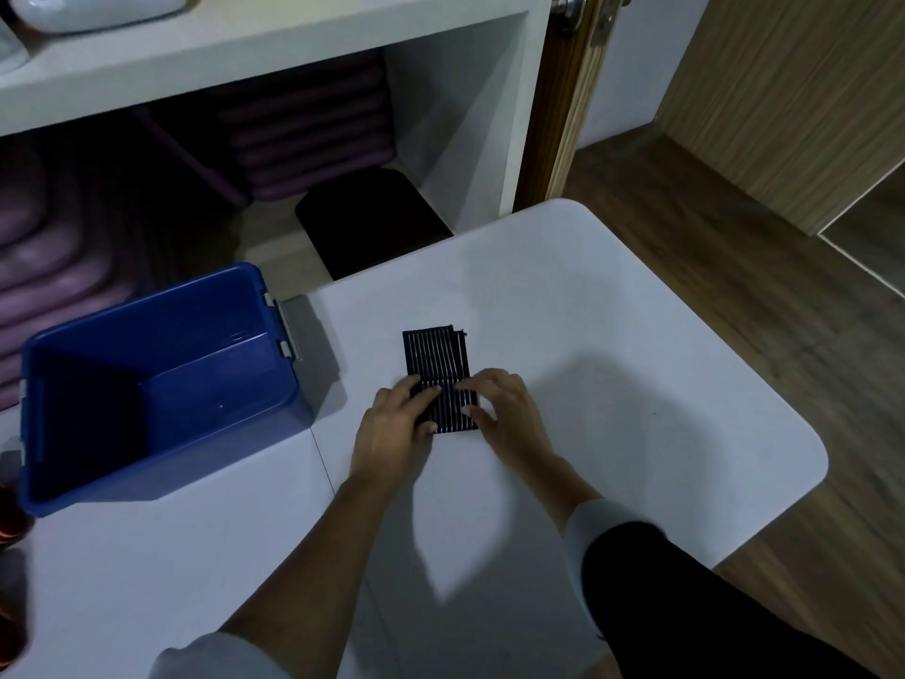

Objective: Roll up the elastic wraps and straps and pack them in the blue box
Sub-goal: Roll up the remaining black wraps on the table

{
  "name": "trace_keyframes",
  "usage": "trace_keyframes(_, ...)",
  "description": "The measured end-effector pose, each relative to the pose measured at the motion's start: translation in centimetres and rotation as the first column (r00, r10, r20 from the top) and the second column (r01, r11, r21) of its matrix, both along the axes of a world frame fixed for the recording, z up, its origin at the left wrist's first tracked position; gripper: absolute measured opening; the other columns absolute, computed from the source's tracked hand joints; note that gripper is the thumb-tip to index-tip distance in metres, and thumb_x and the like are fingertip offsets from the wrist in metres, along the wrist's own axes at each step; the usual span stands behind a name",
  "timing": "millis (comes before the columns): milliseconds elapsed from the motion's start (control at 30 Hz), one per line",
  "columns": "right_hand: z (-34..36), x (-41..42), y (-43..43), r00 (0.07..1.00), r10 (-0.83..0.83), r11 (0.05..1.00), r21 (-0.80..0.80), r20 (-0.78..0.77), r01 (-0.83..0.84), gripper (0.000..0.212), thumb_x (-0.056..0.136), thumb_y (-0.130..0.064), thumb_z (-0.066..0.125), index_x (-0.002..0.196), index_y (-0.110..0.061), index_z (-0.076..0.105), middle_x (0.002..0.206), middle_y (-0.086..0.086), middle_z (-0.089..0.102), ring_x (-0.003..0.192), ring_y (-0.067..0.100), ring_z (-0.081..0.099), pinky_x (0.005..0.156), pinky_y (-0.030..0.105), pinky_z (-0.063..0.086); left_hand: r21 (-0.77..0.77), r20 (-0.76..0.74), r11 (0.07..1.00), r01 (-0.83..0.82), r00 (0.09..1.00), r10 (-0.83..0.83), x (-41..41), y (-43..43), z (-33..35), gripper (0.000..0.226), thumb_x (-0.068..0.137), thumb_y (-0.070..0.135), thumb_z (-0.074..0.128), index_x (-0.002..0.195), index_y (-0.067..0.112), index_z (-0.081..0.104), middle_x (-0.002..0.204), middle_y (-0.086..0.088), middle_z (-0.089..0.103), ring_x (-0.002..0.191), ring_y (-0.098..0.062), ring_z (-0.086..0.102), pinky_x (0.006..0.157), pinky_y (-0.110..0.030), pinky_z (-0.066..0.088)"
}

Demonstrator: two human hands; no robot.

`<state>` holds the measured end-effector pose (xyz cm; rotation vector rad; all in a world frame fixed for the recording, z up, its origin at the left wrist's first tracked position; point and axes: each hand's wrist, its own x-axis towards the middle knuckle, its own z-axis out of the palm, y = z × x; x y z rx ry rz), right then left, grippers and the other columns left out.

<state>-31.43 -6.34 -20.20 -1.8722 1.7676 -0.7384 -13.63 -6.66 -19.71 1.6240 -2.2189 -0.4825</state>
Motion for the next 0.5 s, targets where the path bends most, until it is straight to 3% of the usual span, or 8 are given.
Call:
trace_keyframes(133,-0.5,-1.3,-0.1,0.968,0.207,0.977,0.088,-0.144,-0.196,0.065,0.066,-0.039,0.079,0.125,-0.024,0.058,0.137,0.004,0.05,0.12,0.028,0.048,0.101,0.043,0.039,0.108,0.176,0.987,0.118,0.975,-0.136,0.6,-0.1,-0.1,0.076,0.073,0.036,0.073,0.14,0.024,0.039,0.15,0.001,0.034,0.125,-0.024,0.042,0.092,-0.039,0.043)
trace_keyframes(200,-0.6,-1.4,-0.3,0.957,0.244,0.968,0.1,-0.159,-0.23,0.07,0.061,-0.03,0.082,0.125,-0.022,0.056,0.142,0.004,0.046,0.122,0.028,0.048,0.099,0.042,0.039,0.09,0.158,0.991,0.102,0.981,-0.115,0.3,-0.4,0.1,0.074,0.069,0.027,0.076,0.136,0.022,0.044,0.145,0.002,0.039,0.121,-0.023,0.045,0.088,-0.037,0.042)
trace_keyframes(267,-0.6,-1.3,-0.7,0.961,0.248,0.969,0.049,-0.125,-0.244,0.061,0.061,-0.019,0.08,0.118,-0.018,0.06,0.134,0.006,0.055,0.115,0.028,0.056,0.096,0.046,0.046,0.047,0.104,0.994,0.094,0.99,-0.099,0.0,-0.8,0.3,0.063,0.067,0.013,0.072,0.126,0.019,0.053,0.133,0.001,0.052,0.107,-0.026,0.052,0.08,-0.035,0.045)
trace_keyframes(333,0.0,-1.2,-1.0,0.969,0.241,0.97,0.026,-0.061,-0.24,0.05,0.064,-0.017,0.072,0.113,-0.015,0.063,0.122,0.004,0.063,0.107,0.026,0.06,0.094,0.041,0.047,0.097,0.029,0.992,0.076,0.996,-0.079,0.2,-1.3,0.5,0.056,0.067,0.017,0.067,0.122,0.021,0.055,0.121,0.004,0.059,0.098,-0.024,0.053,0.077,-0.033,0.046)
trace_keyframes(433,1.3,-1.5,-1.4,0.979,0.206,0.97,0.131,0.005,-0.205,0.04,0.073,-0.023,0.064,0.113,-0.014,0.062,0.111,0.001,0.067,0.106,0.02,0.057,0.091,0.024,0.036,0.351,-0.151,0.936,0.0,0.987,0.056,0.8,-2.0,1.6,0.051,0.075,0.034,0.063,0.125,0.028,0.052,0.105,0.006,0.058,0.101,-0.015,0.047,0.083,-0.026,0.041)
trace_keyframes(500,1.6,-1.3,-1.9,0.981,0.182,0.965,0.179,0.068,-0.191,0.03,0.08,-0.029,0.054,0.102,-0.013,0.064,0.097,0.001,0.069,0.095,0.018,0.058,0.082,0.024,0.037,0.451,-0.231,0.891,-0.05,0.958,0.17,0.7,-2.5,2.3,0.043,0.083,0.031,0.065,0.125,0.027,0.055,0.104,0.003,0.057,0.101,-0.015,0.051,0.085,-0.023,0.039)
